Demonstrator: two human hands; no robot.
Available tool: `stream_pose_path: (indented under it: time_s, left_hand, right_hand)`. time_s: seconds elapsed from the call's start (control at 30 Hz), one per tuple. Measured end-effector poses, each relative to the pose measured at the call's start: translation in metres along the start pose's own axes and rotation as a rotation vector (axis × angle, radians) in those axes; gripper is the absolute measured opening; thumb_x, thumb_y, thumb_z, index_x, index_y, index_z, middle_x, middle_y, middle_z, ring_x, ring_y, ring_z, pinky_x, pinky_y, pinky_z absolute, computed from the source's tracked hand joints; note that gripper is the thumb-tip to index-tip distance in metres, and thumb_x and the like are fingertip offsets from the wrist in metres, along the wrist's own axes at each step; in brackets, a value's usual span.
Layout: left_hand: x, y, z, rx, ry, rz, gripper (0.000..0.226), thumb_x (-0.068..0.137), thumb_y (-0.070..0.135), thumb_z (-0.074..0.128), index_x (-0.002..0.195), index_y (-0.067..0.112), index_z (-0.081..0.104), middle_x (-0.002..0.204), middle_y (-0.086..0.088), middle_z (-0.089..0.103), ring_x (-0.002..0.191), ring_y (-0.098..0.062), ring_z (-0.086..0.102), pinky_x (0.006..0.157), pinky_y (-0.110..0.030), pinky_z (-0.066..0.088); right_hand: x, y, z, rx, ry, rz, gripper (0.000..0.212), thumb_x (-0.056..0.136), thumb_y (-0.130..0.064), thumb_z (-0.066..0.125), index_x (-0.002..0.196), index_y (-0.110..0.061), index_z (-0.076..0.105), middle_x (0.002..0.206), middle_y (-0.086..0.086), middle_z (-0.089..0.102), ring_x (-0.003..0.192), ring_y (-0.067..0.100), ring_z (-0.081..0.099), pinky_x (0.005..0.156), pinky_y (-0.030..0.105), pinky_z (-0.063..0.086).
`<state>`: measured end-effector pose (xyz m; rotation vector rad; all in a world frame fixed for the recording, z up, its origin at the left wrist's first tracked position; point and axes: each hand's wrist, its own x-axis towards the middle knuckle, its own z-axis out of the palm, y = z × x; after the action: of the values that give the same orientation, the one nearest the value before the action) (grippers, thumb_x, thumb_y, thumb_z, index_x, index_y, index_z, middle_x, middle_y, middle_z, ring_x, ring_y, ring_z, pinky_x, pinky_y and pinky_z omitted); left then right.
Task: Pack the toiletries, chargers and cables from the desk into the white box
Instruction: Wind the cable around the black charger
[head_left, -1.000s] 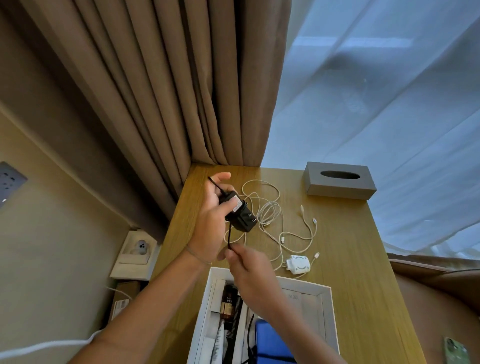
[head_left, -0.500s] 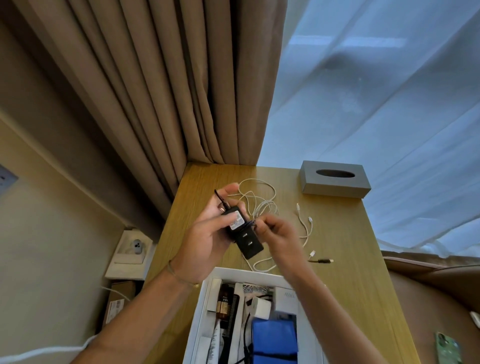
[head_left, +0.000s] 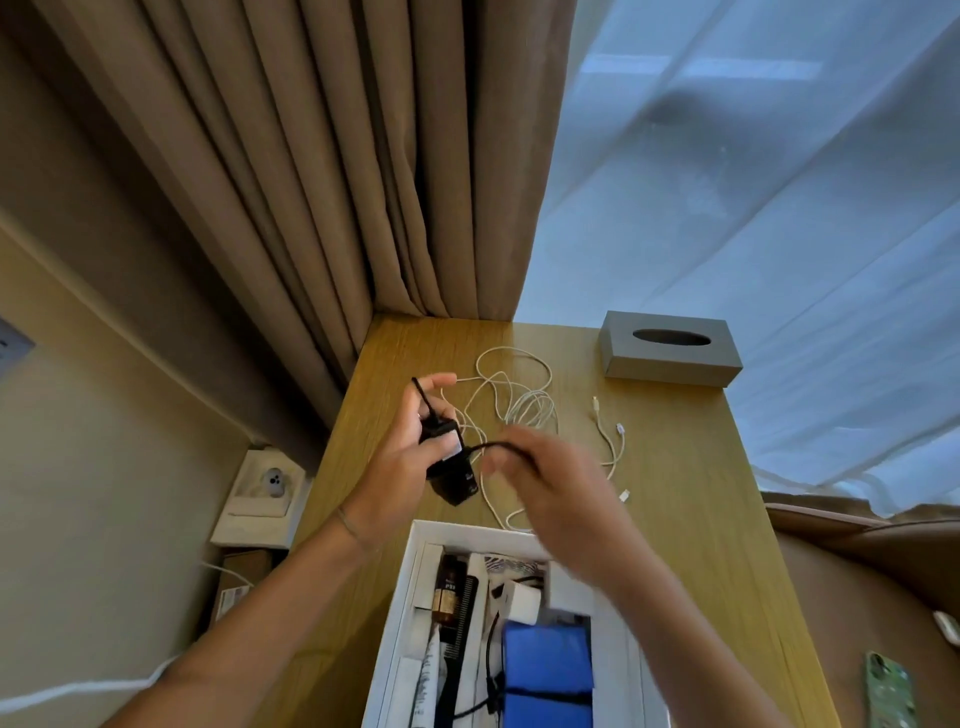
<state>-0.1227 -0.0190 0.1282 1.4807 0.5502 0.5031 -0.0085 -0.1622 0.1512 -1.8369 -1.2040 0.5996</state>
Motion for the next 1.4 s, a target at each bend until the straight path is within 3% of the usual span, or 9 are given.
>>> stream_pose_path:
  time_s: [0.2, 0.3, 0.43, 0.57, 0.67, 0.77, 0.93, 1.17, 1.4]
  left_hand:
    - [-0.013, 0.003, 0.004, -0.525, -0.214, -0.166, 0.059, 0.084, 0.005, 0.055, 0.141, 0.015, 0.045, 0.099, -0.013, 0.052, 0.092, -0.023, 0.055, 0.081, -0.034, 0.053]
    - [-0.009, 0.003, 0.013, -0.748, -0.052, -0.213, 0.051, 0.086, 0.003, 0.054, 0.136, 0.012, 0.051, 0.094, -0.011, 0.059, 0.087, -0.022, 0.061, 0.079, -0.036, 0.056]
    - [-0.005, -0.011, 0.023, -0.907, 0.248, -0.324, 0.030, 0.096, 0.002, 0.041, 0.119, 0.014, 0.056, 0.088, -0.012, 0.060, 0.082, -0.026, 0.060, 0.083, -0.040, 0.048]
    - [-0.002, -0.028, 0.033, -1.005, 0.411, -0.403, 0.020, 0.101, 0.005, 0.040, 0.104, 0.018, 0.056, 0.098, -0.015, 0.056, 0.094, -0.031, 0.056, 0.089, -0.045, 0.044]
    - [-0.006, -0.042, 0.047, -0.994, 0.477, -0.392, 0.015, 0.102, 0.008, 0.043, 0.104, 0.019, 0.054, 0.105, -0.017, 0.058, 0.108, -0.036, 0.055, 0.103, -0.053, 0.043]
    - [-0.012, -0.057, 0.058, -0.753, 0.523, -0.333, 0.018, 0.102, 0.007, 0.045, 0.112, 0.019, 0.054, 0.107, -0.018, 0.061, 0.100, -0.033, 0.059, 0.095, -0.050, 0.048]
    - [-0.030, -0.074, 0.058, -0.401, 0.425, -0.245, 0.019, 0.097, 0.003, 0.057, 0.108, 0.016, 0.064, 0.107, -0.012, 0.073, 0.103, -0.027, 0.066, 0.089, -0.036, 0.053]
    - [-0.047, -0.075, 0.067, -0.469, 0.466, -0.330, 0.025, 0.087, -0.007, 0.065, 0.107, 0.007, 0.071, 0.104, -0.013, 0.076, 0.103, -0.026, 0.072, 0.086, -0.033, 0.057]
    - [-0.080, -0.073, 0.060, -0.708, 0.373, -0.520, 0.026, 0.099, 0.000, 0.049, 0.117, 0.000, 0.067, 0.112, -0.016, 0.074, 0.107, -0.024, 0.071, 0.093, -0.035, 0.056]
  right_hand:
    - [0.017, 0.057, 0.003, 0.067, 0.011, 0.078, 0.026, 0.104, -0.028, 0.050, 0.083, -0.028, 0.066, 0.064, -0.009, 0.053, 0.058, 0.007, 0.045, 0.060, 0.028, 0.039]
    - [0.000, 0.069, 0.047, 0.136, 0.021, 0.181, 0.034, 0.104, -0.022, 0.049, 0.074, -0.034, 0.060, 0.059, -0.011, 0.054, 0.053, 0.003, 0.043, 0.056, 0.028, 0.037]
    - [-0.013, 0.060, 0.086, 0.254, 0.222, 0.237, 0.037, 0.102, -0.012, 0.047, 0.081, -0.041, 0.059, 0.057, -0.016, 0.055, 0.049, 0.004, 0.041, 0.048, 0.022, 0.031]
    - [-0.023, 0.053, 0.098, 0.304, 0.351, 0.277, 0.024, 0.102, -0.016, 0.054, 0.084, -0.026, 0.065, 0.062, -0.011, 0.058, 0.052, 0.005, 0.045, 0.050, 0.021, 0.034]
    - [-0.025, 0.048, 0.098, 0.381, 0.327, 0.319, 0.012, 0.100, -0.023, 0.060, 0.097, -0.021, 0.071, 0.081, -0.005, 0.069, 0.073, 0.011, 0.061, 0.066, 0.029, 0.049]
    - [-0.025, 0.048, 0.090, 0.600, 0.302, 0.450, 0.015, 0.095, -0.033, 0.067, 0.100, -0.022, 0.075, 0.088, -0.002, 0.075, 0.082, 0.009, 0.068, 0.073, 0.026, 0.053]
    - [-0.026, 0.054, 0.069, 0.839, 0.231, 0.582, 0.050, 0.070, -0.060, 0.076, 0.107, -0.027, 0.074, 0.095, -0.003, 0.078, 0.092, 0.014, 0.071, 0.089, 0.038, 0.056]
    - [-0.037, 0.058, 0.067, 0.824, 0.264, 0.407, 0.043, 0.076, -0.025, 0.084, 0.116, -0.021, 0.069, 0.110, 0.005, 0.076, 0.108, 0.020, 0.071, 0.096, 0.038, 0.055]
    - [-0.047, 0.072, 0.070, 0.819, 0.352, 0.465, 0.018, 0.089, -0.023, 0.076, 0.106, -0.026, 0.072, 0.104, 0.004, 0.077, 0.102, 0.022, 0.073, 0.093, 0.040, 0.056]
